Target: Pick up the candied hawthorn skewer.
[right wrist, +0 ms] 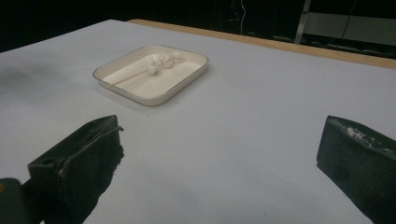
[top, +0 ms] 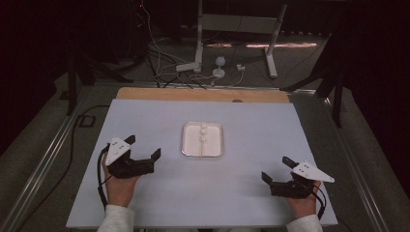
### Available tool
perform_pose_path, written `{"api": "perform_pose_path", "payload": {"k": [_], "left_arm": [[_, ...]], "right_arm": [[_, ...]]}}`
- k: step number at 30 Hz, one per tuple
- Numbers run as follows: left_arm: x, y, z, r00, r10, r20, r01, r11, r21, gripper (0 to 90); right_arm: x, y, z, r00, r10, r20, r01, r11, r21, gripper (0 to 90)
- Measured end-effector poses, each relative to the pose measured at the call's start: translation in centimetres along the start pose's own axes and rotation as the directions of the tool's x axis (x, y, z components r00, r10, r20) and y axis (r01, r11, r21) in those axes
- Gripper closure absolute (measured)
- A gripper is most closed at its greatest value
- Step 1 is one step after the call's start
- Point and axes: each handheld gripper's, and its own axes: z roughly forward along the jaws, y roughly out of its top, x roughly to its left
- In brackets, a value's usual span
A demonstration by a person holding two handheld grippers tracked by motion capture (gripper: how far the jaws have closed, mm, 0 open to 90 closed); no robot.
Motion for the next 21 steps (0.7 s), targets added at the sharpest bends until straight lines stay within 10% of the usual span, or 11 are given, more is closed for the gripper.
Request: {"api": "perform_pose_path", "payload": {"k": [21], "left_arm": [[-2.8, 0.7, 6.6, 0.9989, 0.012, 0.045, -0.014, 0.9979, 0.062, 0.4]], "right_arm": [[-0.2, -0.1, 0.2, 1.0000, 0.004, 0.004, -0.004, 1.000, 0.008, 0.0]]}}
